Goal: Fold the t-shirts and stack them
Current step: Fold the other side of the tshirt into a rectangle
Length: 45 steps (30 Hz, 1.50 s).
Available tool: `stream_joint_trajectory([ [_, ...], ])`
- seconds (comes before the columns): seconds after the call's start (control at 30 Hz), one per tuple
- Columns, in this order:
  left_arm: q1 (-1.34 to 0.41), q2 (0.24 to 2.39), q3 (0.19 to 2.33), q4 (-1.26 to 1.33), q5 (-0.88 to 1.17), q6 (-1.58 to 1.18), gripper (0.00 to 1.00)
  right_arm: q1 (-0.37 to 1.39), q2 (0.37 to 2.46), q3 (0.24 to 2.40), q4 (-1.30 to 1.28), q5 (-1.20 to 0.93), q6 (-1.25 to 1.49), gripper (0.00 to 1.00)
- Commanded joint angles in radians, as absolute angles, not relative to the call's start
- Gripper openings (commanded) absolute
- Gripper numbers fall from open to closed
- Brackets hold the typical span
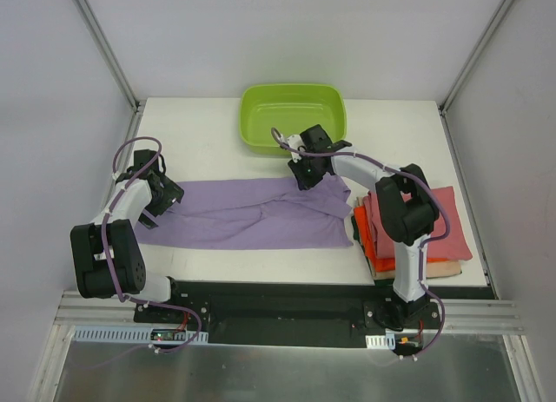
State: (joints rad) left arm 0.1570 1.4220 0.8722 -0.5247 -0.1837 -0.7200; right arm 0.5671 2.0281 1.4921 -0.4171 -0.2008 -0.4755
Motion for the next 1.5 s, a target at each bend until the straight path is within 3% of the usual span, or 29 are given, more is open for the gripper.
stream_joint_trajectory([
  [0.0,0.156,1.425,0.879,-0.535,-0.17,-0.712,0.99,0.569,1.987,1.519,-0.434,-0.238,-0.453,0.19],
  [0.23,0.156,1.427,0.882,-0.535,-0.163,-0.709,0.99,0.591,1.951,1.505,-0.436,-0.178,-0.453,0.3],
  [0.93,0.156,1.437,0.887,-0.535,-0.152,-0.704,0.99,0.617,1.953,1.462,-0.44,-0.069,-0.471,0.3],
  [1.07,0.156,1.437,0.885,-0.537,-0.152,-0.703,0.99,0.617,1.982,1.493,-0.43,-0.071,-0.463,0.17],
  [1.17,0.156,1.433,0.884,-0.535,-0.156,-0.704,0.99,0.621,1.976,1.494,-0.428,-0.071,-0.448,0.02],
  [1.47,0.156,1.43,0.884,-0.535,-0.152,-0.7,0.99,0.706,1.888,1.56,-0.636,0.117,-0.23,0.01],
])
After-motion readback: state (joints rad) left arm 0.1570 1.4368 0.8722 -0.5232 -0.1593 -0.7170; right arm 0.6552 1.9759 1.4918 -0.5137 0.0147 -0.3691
